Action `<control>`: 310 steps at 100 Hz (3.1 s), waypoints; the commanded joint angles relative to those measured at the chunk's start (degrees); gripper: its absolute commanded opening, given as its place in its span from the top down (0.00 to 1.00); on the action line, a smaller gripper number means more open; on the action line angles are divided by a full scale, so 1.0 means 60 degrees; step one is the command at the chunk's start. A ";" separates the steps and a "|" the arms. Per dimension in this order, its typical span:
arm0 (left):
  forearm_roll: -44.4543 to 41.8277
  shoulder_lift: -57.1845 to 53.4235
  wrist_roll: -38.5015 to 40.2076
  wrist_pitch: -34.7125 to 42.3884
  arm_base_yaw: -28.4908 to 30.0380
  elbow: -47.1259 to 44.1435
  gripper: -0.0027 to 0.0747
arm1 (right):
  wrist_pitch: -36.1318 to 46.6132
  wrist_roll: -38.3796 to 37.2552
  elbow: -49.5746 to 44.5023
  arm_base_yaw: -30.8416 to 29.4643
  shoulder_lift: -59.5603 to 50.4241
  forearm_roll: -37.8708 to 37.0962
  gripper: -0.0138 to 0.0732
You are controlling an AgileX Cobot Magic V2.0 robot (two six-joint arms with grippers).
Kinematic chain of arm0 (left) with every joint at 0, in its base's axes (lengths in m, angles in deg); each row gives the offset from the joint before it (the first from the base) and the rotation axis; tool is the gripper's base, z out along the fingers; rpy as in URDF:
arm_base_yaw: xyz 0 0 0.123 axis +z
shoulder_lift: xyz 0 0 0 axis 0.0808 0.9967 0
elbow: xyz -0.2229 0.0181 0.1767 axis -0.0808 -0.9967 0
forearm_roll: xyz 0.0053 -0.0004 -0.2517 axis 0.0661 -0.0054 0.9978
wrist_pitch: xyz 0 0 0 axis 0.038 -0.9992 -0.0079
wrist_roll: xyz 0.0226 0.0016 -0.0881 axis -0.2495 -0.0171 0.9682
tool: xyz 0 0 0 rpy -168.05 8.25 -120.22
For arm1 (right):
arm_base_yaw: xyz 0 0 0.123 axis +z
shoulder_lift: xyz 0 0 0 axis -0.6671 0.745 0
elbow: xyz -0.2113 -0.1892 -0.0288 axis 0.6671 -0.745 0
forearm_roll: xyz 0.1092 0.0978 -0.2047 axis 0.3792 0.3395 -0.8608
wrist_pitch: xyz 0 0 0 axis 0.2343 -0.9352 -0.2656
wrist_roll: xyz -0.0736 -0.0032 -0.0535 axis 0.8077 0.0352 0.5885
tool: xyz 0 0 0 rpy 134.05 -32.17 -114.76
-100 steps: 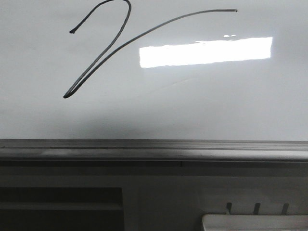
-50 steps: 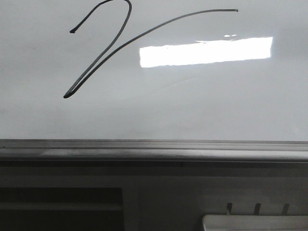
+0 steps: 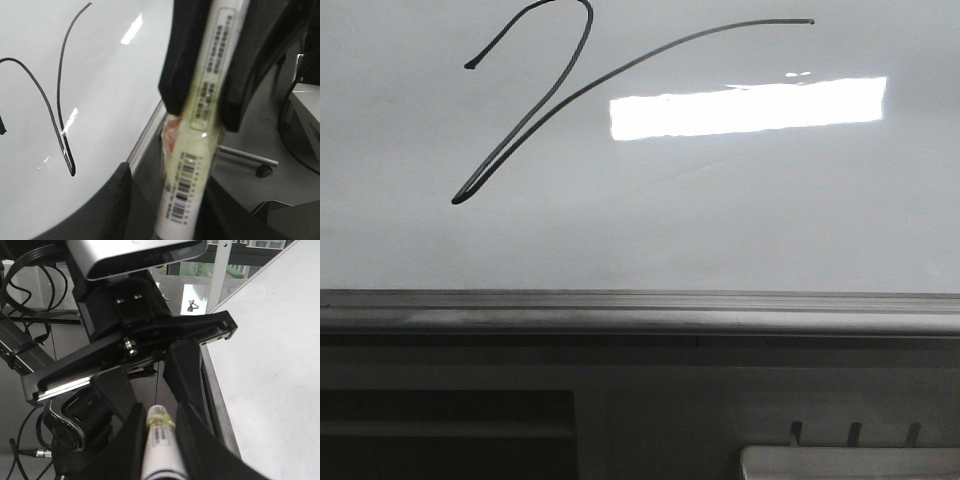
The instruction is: Write number 2 on whiteboard
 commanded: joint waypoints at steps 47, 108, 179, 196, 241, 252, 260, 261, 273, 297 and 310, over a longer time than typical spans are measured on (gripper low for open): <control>0.0622 0.0095 0.0031 0.0682 -0.0065 0.0378 0.99 | -0.0510 -0.0504 0.0329 -0.0025 -0.0188 0.0181 0.93; 0.0300 0.0073 0.2161 0.4183 -0.0046 -0.0905 0.99 | 0.4315 -0.0875 0.0168 -0.0025 -0.2251 0.0223 0.29; 0.1834 0.3326 0.3641 1.0713 -0.0030 -0.2516 0.99 | 0.7043 -0.0875 -0.2124 -0.0025 -0.5320 0.1439 0.92; 0.1849 0.3787 0.3641 1.1030 -0.0030 -0.2516 0.99 | 0.7017 -0.0875 -0.2124 -0.0025 -0.5320 0.1518 0.92; 0.1849 0.4010 0.3641 1.1643 -0.0030 -0.2516 0.99 | 0.6624 -0.0875 -0.2124 -0.0025 -0.5233 0.1518 0.92; 0.1849 0.4010 0.3641 1.1661 -0.0030 -0.2516 0.99 | 0.6401 -0.0875 -0.2124 -0.0025 -0.5043 0.1518 0.92; 0.1849 0.4010 0.3641 1.1555 -0.0030 -0.2516 0.99 | 0.6169 -0.0875 -0.2124 -0.0025 -0.4887 0.1518 0.92; 0.1849 0.4010 0.3641 1.1523 -0.0030 -0.2516 0.99 | 0.6142 -0.0875 -0.2124 -0.0025 -0.4857 0.1518 0.92; 0.1849 0.4010 0.3641 1.1103 -0.0030 -0.2516 0.99 | 0.5790 -0.0875 -0.2124 -0.0025 -0.4655 0.1518 0.92; 0.1849 0.4010 0.3641 1.0382 -0.0030 -0.2537 0.99 | 0.5621 -0.0875 -0.2124 -0.0025 -0.4639 0.1518 0.92; 0.1849 0.4010 0.3641 1.0382 -0.0030 -0.2537 0.99 | 0.5603 -0.0875 -0.2124 -0.0025 -0.4639 0.1518 0.92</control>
